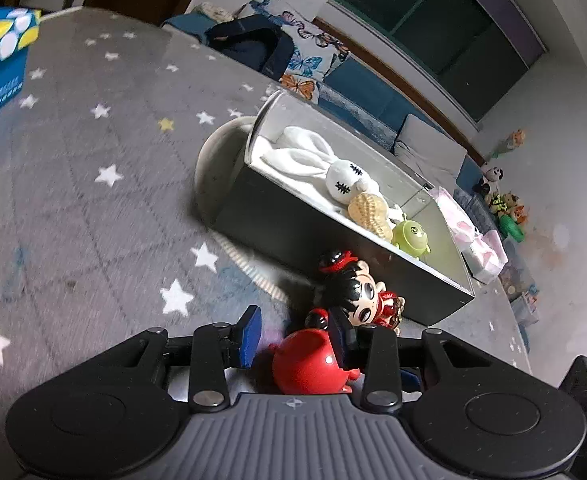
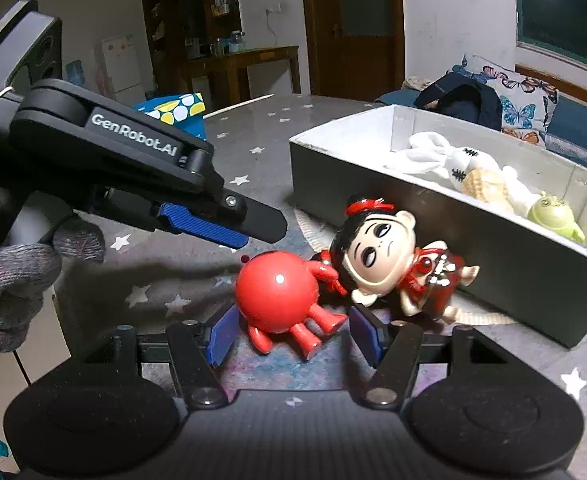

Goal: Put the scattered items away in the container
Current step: 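Move both grippers down to the red round toy beside the doll, then close the left gripper on the red toy while the right gripper pinches it, then lift the red toy with both grippers and carry it into the box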

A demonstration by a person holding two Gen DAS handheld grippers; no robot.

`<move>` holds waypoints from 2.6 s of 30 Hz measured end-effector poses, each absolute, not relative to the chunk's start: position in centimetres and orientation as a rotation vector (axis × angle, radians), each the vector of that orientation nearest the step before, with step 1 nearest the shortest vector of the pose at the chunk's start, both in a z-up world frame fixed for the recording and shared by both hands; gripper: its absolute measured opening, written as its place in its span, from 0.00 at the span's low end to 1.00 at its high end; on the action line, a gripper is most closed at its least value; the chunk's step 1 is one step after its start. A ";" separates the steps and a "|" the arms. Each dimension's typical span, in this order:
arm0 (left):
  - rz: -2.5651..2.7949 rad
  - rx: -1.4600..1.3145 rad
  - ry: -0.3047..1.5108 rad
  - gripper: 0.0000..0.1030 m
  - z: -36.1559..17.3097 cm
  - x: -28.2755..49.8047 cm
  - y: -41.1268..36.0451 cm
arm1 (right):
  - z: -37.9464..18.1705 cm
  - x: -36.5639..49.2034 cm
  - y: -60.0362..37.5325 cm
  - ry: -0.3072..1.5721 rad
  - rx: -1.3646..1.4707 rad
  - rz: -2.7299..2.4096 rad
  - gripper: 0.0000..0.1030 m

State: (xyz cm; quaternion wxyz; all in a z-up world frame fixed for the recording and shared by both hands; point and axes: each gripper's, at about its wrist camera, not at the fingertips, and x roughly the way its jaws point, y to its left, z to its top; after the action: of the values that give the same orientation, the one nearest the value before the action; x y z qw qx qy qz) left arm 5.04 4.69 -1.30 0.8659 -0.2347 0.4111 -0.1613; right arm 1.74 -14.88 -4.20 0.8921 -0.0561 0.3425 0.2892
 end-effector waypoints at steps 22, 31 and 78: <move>-0.381 -0.589 0.887 0.38 -2.5 4.5 4.9 | -3.9 1.6 -14.3 0.729 -0.093 0.637 0.61; -0.399 -0.637 0.900 0.38 -3.0 4.8 5.3 | -4.1 2.6 -14.6 0.754 -0.028 0.630 0.57; -0.446 -0.533 0.826 0.38 1.8 20.5 -0.1 | 0.7 18.3 -17.6 0.768 0.021 0.544 0.46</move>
State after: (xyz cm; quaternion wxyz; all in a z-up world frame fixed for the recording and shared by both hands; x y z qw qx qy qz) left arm 20.50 -0.07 1.82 0.8577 -0.2538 0.3934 -0.2125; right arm 18.35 -17.64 0.70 0.8912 0.0099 0.3700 0.2623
